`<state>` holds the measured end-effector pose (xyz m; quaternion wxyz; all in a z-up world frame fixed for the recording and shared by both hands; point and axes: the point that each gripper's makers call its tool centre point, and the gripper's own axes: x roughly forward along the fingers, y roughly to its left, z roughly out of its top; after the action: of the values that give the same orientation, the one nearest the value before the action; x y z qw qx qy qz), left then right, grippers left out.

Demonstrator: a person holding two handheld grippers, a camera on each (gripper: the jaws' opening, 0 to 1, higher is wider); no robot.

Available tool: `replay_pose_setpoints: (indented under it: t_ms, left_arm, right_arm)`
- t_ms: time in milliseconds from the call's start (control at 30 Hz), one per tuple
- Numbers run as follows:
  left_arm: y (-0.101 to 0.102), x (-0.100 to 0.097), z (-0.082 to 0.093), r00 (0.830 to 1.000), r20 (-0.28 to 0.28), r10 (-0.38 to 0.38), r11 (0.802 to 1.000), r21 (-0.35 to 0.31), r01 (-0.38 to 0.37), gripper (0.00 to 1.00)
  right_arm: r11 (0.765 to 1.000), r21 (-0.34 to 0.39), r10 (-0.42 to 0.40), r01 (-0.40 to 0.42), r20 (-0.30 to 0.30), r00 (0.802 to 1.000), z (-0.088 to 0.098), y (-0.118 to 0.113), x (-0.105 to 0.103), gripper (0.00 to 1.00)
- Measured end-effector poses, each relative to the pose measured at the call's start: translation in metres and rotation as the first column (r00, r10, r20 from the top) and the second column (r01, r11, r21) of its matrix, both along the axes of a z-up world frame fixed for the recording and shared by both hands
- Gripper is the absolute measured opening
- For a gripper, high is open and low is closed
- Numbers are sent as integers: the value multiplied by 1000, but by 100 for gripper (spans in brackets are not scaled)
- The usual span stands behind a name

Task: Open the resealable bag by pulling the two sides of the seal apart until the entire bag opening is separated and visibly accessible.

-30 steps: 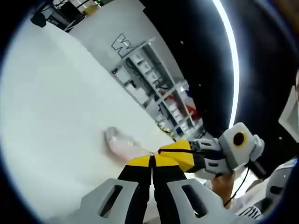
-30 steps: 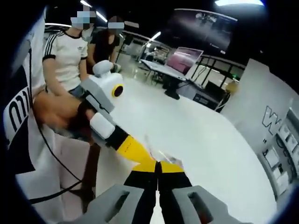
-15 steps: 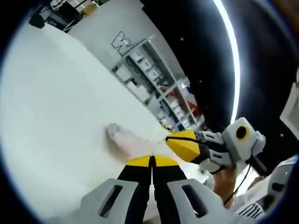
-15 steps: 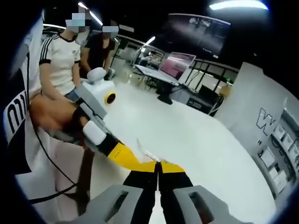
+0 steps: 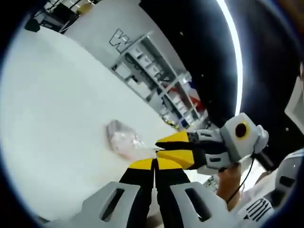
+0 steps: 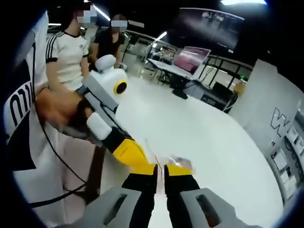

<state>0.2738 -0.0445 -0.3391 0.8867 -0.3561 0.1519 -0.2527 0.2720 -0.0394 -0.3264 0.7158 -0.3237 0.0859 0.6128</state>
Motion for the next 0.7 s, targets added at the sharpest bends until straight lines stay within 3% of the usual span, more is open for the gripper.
replay_pose_setpoints:
  t_ms: [100,333,433,500,567,633,700]
  left_arm:
    - [0,-1,-1,1000,-2,0,1000,3,0,1]
    - [-3,1,-6,1000,-17,-11,1000,8,11,1]
    - [-3,1,-4,1000,-14,-13,1000,-4,12,1]
    - [-2,2,-2,1000,-9,-10,1000,0,10,1]
    - [-2,3,-1,1000,-7,-8,1000,0,8,1]
    - [-2,3,-3,1000,-10,-8,1000,1,8,1]
    - [-3,2,-5,1000,-14,-12,1000,4,12,1]
  right_arm:
    - [1000,7,5,-5,-4,1000,1,2,-1,0]
    - [985,166,-65,46,111,992,41,4,12,0]
    - [980,190,-84,56,142,986,49,-1,15,0]
    - [982,183,-88,57,171,981,46,-3,17,0]
    - [991,129,-56,28,222,973,37,-3,13,0]
    - [996,87,-38,18,223,974,27,-1,9,10]
    - [999,53,-12,0,221,975,18,2,4,13]
